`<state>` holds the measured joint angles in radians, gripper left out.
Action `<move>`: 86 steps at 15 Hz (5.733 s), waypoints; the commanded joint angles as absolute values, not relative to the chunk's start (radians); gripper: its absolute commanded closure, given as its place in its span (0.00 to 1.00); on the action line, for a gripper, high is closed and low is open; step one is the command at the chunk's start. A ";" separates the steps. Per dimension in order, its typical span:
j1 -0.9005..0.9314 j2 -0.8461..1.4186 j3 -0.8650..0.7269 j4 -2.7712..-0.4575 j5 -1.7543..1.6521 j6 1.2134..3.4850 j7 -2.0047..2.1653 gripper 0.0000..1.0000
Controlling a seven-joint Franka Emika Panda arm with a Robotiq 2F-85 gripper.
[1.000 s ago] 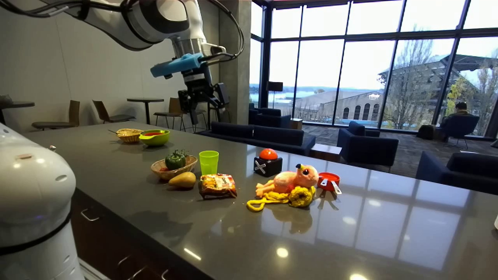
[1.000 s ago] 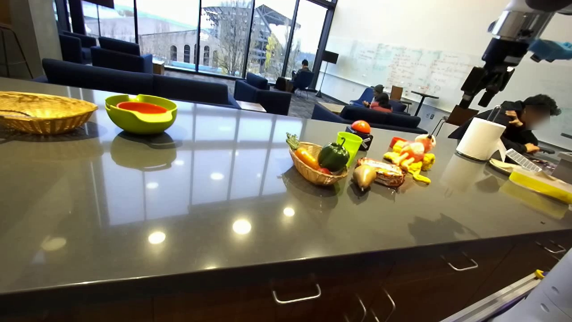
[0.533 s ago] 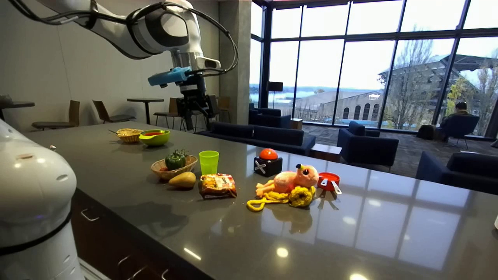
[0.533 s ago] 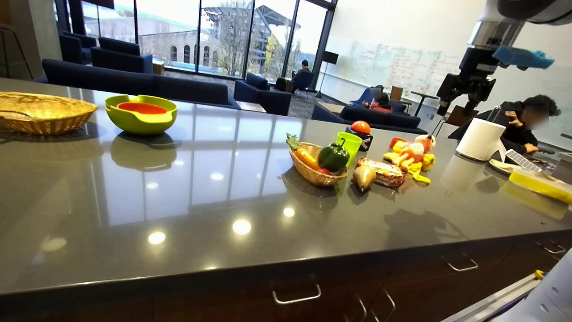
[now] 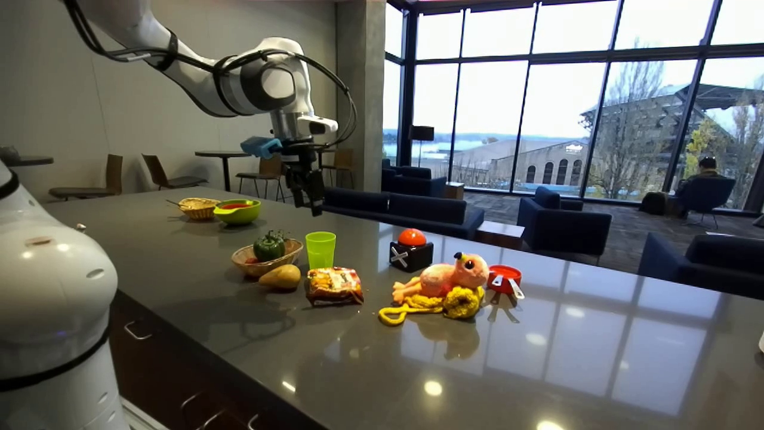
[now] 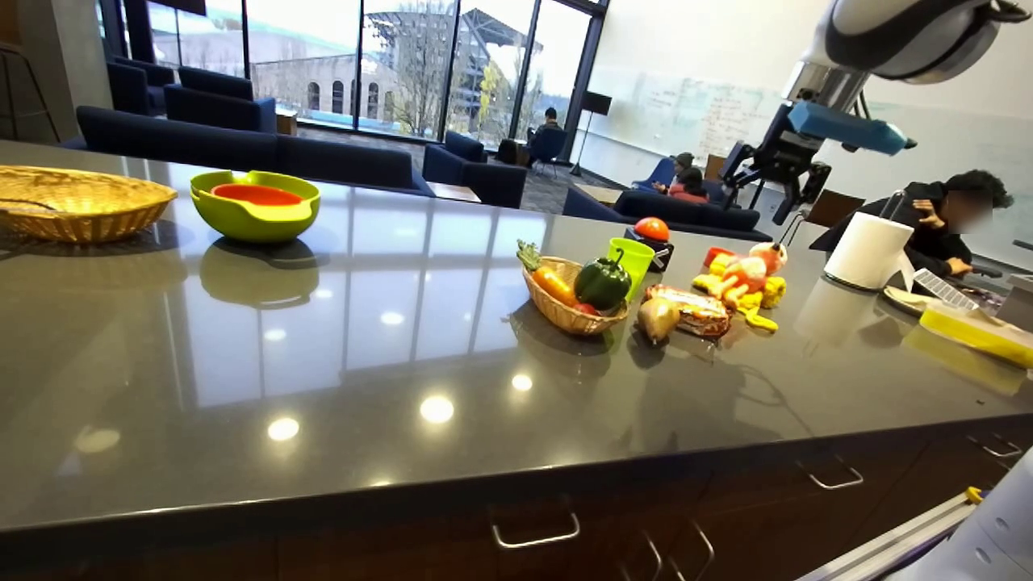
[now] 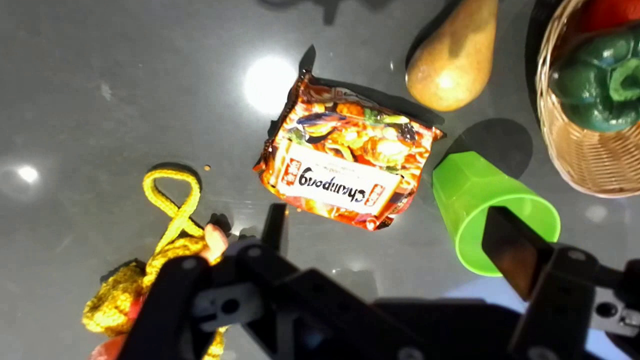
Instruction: Put the pear inside the bowl
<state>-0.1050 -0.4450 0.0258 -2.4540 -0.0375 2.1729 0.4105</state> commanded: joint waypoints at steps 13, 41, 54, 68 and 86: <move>-0.055 -0.215 0.132 -2.457 -0.051 2.296 0.891 0.00; 0.018 0.032 0.076 -2.461 -0.009 2.469 0.770 0.16; 0.032 -0.027 0.071 -2.466 -0.029 2.430 0.729 0.47; 0.039 -0.232 0.104 -2.463 -0.124 2.322 0.440 0.47; 0.068 -0.223 0.098 -2.297 -0.151 2.248 -0.108 0.47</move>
